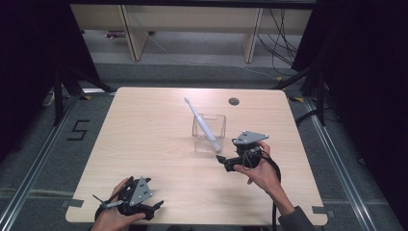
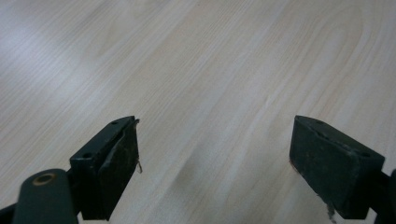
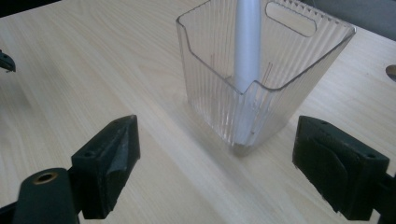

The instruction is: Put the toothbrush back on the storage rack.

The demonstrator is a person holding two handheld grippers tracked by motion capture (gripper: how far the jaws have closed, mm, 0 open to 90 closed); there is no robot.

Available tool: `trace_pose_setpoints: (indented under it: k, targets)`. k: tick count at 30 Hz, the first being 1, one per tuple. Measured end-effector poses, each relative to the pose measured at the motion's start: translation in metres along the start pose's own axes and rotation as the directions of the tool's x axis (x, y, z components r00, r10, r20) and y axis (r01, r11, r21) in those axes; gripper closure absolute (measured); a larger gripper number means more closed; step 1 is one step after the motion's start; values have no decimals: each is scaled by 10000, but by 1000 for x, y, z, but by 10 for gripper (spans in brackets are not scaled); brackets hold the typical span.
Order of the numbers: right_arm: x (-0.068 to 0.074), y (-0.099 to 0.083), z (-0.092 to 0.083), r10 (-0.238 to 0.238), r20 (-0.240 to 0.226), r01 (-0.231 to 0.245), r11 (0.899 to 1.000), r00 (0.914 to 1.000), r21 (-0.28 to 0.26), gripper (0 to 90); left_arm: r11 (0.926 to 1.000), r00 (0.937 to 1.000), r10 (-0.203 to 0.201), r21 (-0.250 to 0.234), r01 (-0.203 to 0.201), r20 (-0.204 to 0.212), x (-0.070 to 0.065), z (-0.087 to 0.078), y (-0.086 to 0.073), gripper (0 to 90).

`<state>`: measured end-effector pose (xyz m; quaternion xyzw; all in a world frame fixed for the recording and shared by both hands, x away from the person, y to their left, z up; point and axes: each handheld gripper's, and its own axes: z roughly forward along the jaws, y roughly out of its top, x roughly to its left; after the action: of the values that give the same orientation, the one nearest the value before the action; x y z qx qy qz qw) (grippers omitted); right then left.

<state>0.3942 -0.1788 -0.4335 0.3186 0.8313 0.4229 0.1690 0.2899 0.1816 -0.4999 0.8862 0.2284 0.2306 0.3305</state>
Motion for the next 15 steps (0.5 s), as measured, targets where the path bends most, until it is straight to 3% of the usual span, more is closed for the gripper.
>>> trace_pose_setpoints:
  k: [8,9,11,12,14,15]
  targets:
    - [2,-11,2,147,-286,-139,9996,9995,262,165,10000,10000,-23,39,22,72,0,0,0,153]
    - [4,-13,1,262,-144,-258,9993,9996,277,165,10000,10000,-16,41,16,62,0,0,0,153]
    - [3,-14,2,89,-312,-81,9997,9995,251,165,9998,9999,-134,-153,134,7,-1,1,-1,153]
    - [4,-15,2,250,-289,-242,9993,9993,269,165,9998,9999,-117,-164,116,-11,-1,1,-1,153]
    - [5,-17,1,307,-266,-297,9989,9992,361,164,10000,10000,14,24,-14,-27,1,0,0,152]
    - [4,-18,2,105,-270,-98,9996,9996,254,164,10000,10000,40,40,-39,-76,0,0,0,152]
